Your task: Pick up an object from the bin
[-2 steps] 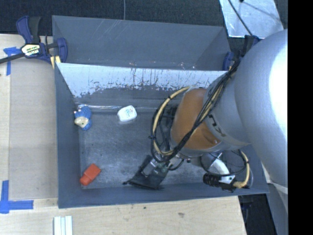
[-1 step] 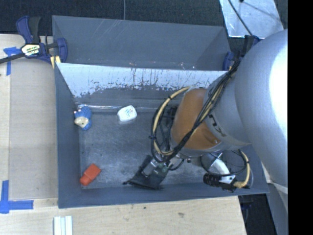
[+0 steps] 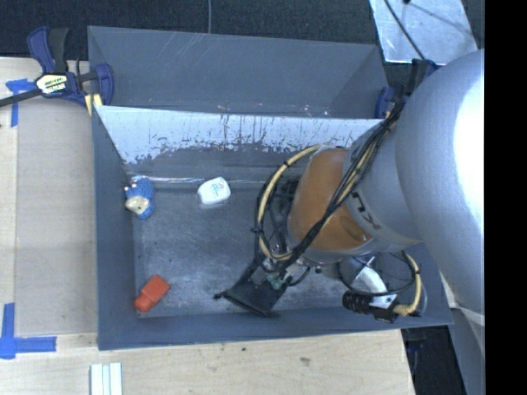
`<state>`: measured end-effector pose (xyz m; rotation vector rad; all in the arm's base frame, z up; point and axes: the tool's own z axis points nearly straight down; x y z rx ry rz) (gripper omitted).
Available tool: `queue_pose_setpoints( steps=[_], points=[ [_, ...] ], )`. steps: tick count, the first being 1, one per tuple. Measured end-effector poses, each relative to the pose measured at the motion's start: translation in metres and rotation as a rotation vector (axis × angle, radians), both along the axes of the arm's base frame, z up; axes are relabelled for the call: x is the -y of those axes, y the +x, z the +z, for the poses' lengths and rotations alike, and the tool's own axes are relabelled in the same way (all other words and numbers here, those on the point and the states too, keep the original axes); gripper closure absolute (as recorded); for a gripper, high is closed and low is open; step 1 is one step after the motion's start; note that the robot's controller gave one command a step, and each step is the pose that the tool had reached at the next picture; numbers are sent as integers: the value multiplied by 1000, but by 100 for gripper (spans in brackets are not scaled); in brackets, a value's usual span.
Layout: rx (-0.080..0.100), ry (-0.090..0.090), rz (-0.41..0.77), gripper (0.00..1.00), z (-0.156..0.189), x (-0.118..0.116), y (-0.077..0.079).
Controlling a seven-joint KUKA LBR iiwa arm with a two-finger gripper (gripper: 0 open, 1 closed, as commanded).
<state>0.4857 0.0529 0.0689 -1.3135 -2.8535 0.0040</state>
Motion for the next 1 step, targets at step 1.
queue_pose_setpoints(
  steps=[1],
  points=[
    [5, 1, 0, 100, 6, 0, 0]
  ],
)
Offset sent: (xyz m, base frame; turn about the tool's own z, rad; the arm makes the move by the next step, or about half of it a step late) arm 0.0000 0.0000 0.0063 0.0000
